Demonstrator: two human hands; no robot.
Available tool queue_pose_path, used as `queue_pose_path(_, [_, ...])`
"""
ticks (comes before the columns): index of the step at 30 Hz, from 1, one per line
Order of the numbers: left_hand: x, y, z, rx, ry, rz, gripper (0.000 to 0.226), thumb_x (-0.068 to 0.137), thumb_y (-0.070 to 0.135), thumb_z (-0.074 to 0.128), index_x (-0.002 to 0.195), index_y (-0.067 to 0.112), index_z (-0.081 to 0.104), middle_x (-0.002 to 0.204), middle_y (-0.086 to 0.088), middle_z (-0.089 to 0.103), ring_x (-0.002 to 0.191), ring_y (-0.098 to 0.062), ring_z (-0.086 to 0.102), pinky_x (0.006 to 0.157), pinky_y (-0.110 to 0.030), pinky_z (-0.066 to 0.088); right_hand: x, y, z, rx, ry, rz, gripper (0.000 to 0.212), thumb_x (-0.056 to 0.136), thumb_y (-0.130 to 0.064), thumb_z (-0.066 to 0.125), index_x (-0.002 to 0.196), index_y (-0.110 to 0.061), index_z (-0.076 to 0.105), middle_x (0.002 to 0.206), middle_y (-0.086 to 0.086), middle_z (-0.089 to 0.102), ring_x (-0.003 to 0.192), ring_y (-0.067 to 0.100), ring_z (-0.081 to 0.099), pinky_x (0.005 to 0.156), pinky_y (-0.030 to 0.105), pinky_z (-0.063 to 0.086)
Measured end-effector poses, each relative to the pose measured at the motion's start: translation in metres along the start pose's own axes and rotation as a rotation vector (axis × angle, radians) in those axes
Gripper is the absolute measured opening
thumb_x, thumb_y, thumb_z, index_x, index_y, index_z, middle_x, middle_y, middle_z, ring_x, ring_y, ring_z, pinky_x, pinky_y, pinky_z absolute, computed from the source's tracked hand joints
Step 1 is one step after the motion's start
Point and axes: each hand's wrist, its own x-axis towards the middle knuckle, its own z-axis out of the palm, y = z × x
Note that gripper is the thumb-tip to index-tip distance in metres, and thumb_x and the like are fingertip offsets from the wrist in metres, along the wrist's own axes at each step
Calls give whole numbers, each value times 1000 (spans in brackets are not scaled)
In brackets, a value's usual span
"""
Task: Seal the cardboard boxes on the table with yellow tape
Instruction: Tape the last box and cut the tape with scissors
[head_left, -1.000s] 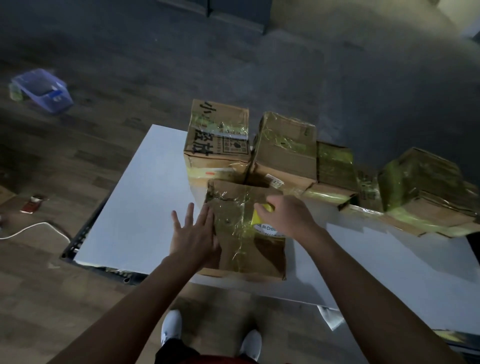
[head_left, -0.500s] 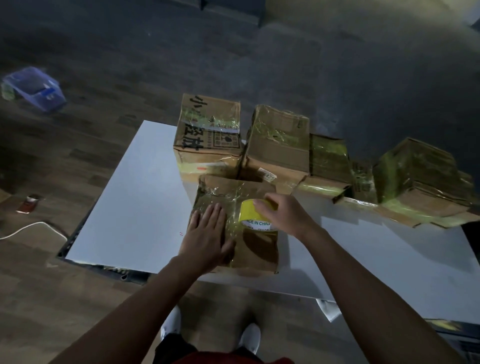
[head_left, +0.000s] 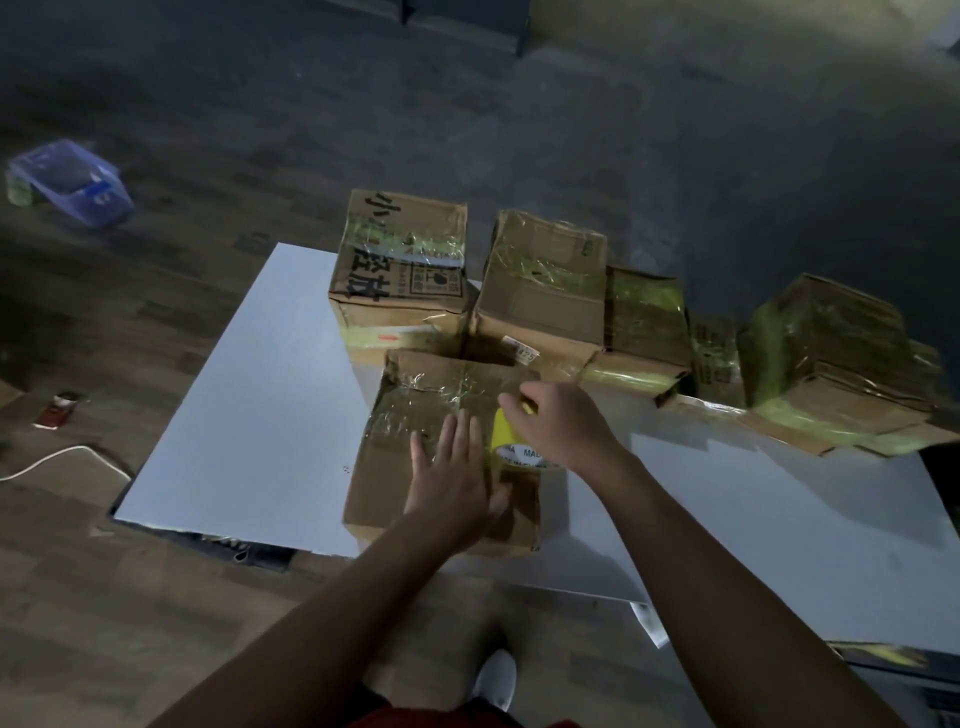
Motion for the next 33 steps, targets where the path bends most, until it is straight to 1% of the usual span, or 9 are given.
queue_pose_path(5, [4, -8, 16, 32, 7, 4, 97, 75, 69, -11, 154, 13, -6, 162, -5, -13, 148, -19, -16, 117, -57, -5, -14, 28, -7, 258, -75, -2, 42, 97, -39, 51, 59, -21, 47, 54, -5, 38, 49, 11, 35, 50, 26, 27])
queue_pose_path(9, [4, -7, 15, 36, 3, 12, 99, 74, 72, -12, 153, 13, -9, 161, -4, -17, 147, -19, -18, 118, -55, -7, -12, 50, -12, 101, 21, -85, 49, 94, -32, 58, 51, -17, 39, 48, -2, 31, 45, 12, 28, 48, 29, 23])
queue_pose_path(12, [4, -9, 14, 49, -2, 14, 99, 74, 72, -12, 152, 12, -11, 160, -6, -17, 147, -19, -19, 118, -55, -6, -20, 80, -16, -16, 3, -37, 52, 91, -33, 60, 51, -5, 43, 47, 6, 32, 43, 14, 24, 48, 27, 23])
queue_pose_path(14, [2, -7, 10, 60, -26, 9, 100, 73, 72, -12, 152, 10, -11, 160, -8, -17, 147, -20, -18, 117, -57, -5, -24, 89, -8, -63, -25, 19, 52, 92, -35, 58, 51, -10, 38, 48, 4, 30, 44, 15, 25, 49, 28, 21])
queue_pose_path(20, [18, 47, -7, 61, -150, -242, 109, 84, 80, 20, 149, -2, -11, 157, -24, -17, 144, -43, -16, 108, -69, -5, -24, 89, 14, -104, -88, 150, 50, 95, -42, 50, 54, -16, 37, 53, 4, 36, 56, 22, 38, 51, 31, 24])
queue_pose_path(23, [17, 74, 5, 44, -119, -276, 99, 93, 65, 31, 146, -1, -20, 155, -26, -22, 142, -48, -19, 108, -72, -1, -26, 91, 19, -93, -86, 126, 49, 95, -41, 50, 55, -16, 36, 53, 3, 35, 55, 22, 39, 52, 32, 24])
queue_pose_path(26, [13, 62, 10, 10, -62, -233, 89, 96, 54, 32, 148, 3, -19, 156, -21, -22, 142, -45, -20, 107, -72, -5, -29, 94, 24, -37, -45, 116, 45, 95, -37, 52, 60, -9, 49, 54, 8, 43, 58, 26, 45, 55, 31, 27])
queue_pose_path(29, [2, 34, 12, 22, 9, -112, 85, 94, 54, 35, 152, 17, -16, 158, -19, -20, 143, -42, -20, 109, -72, -4, -37, 84, 38, -85, -63, 79, 44, 99, -37, 43, 81, -4, 65, 74, 18, 63, 72, 31, 60, 62, 30, 37])
queue_pose_path(33, [-7, 21, 13, 67, 18, 2, 83, 92, 55, 39, 149, 38, -18, 159, -16, -20, 143, -45, -20, 106, -72, -7, -42, 69, 63, -89, -37, 109, 45, 102, -35, 37, 91, -3, 67, 89, 20, 68, 87, 34, 63, 70, 33, 40])
